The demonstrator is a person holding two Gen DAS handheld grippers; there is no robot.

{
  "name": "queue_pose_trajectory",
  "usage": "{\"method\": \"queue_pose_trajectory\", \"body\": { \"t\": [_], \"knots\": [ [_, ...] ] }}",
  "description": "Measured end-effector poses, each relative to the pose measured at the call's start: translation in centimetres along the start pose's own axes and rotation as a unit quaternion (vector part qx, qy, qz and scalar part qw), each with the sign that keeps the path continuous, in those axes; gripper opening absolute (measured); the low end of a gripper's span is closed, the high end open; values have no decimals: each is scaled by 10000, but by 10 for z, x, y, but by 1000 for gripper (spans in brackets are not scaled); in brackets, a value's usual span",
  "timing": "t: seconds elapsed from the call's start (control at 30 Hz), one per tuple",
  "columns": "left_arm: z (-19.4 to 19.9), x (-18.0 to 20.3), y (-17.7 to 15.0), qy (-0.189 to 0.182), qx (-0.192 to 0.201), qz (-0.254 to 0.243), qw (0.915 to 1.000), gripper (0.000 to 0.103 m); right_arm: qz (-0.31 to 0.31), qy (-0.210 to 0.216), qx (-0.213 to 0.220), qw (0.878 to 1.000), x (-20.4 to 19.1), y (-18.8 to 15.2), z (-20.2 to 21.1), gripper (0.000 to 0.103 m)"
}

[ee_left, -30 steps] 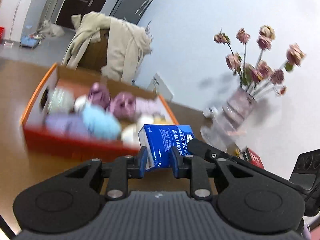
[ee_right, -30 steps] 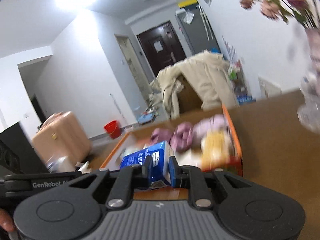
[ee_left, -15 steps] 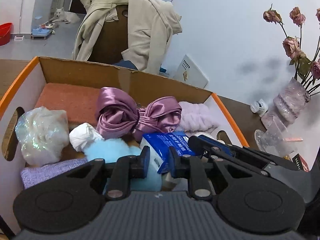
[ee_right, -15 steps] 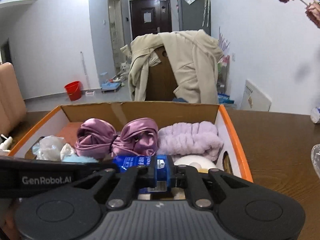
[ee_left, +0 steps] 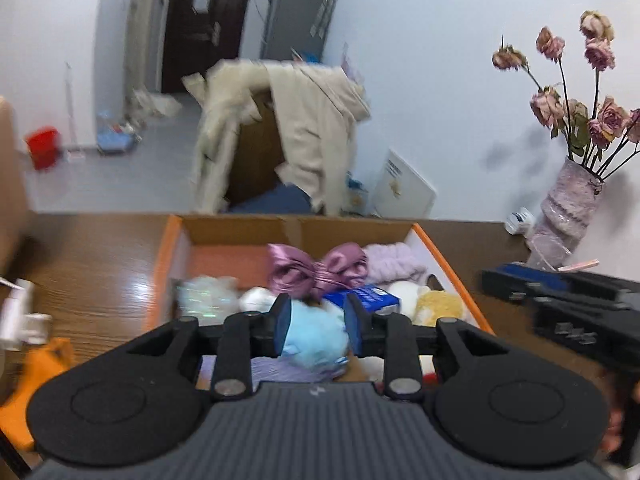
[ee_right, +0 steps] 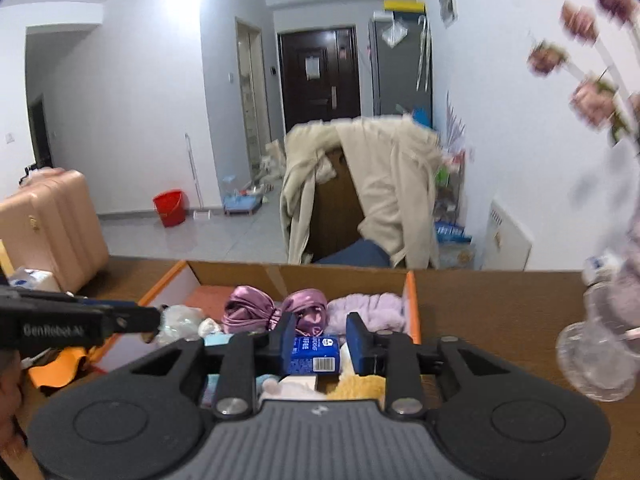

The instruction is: Organize soft objects

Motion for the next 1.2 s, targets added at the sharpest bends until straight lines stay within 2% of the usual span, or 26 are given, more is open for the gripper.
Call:
{"method": "queue_pose_trajectory", "body": {
  "t": [0.03, 0.07, 0.1, 0.13, 0.17, 0.2, 0.23, 0.3, 0.5, 0.77, 0.93, 1.13, 1.2],
  "knots": [
    [18, -2, -2, 107, 186, -108, 9997, 41, 34, -1, 108, 9999, -4, 0, 15, 38],
    [34, -2, -5, 236, 370, -219, 9988, 51, 71, -3, 225, 9997, -9, -1, 32, 49],
    [50, -2, -10, 423, 625, -360, 9965, 55, 106, -19, 370, 9993, -13, -3, 49, 58],
    [68, -1, -16, 595, 911, -478, 9929, 67, 156, -41, 581, 9982, -18, -7, 67, 63],
    [85, -1, -25, 723, 1202, -511, 9888, 80, 228, -62, 816, 9964, -23, -12, 84, 74],
    [100, -1, -32, 804, 1455, -489, 9849, 86, 299, -96, 1022, 9943, -27, -18, 99, 86],
    [118, -2, -43, 864, 1748, -430, 9799, 91, 364, -162, 1272, 9911, -32, -26, 114, 91],
    [142, -1, -63, 839, 2105, -363, 9733, 95, 455, -302, 1638, 9850, -39, -43, 140, 100],
    [183, 13, -106, 789, 2352, -348, 9681, 98, 344, -480, 1663, 9843, -44, -81, 171, 102],
    [213, 11, -122, 739, 2431, -253, 9669, 100, 444, -495, 1874, 9800, -59, -87, 208, 102],
    [236, 13, -136, 910, 2496, -287, 9637, 101, 459, -530, 1877, 9797, -67, -102, 220, 102],
    [290, 8, -190, 882, 2522, -63, 9636, 103, 380, -415, 1777, 9825, -92, -151, 268, 103],
    [305, 6, -214, 814, 2430, -15, 9666, 103, 470, -247, 1779, 9826, -102, -171, 286, 103]
  ]
}}
Point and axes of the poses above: each gripper's, at about its wrist camera, not at the fingertips, and z roughly against the way its jaws point, x to its right, y to its top, the point moved 5 cm from there along -z, roughly the way its jaws point, and after that the axes turned 7 degrees about y, right-handed, at the moved point
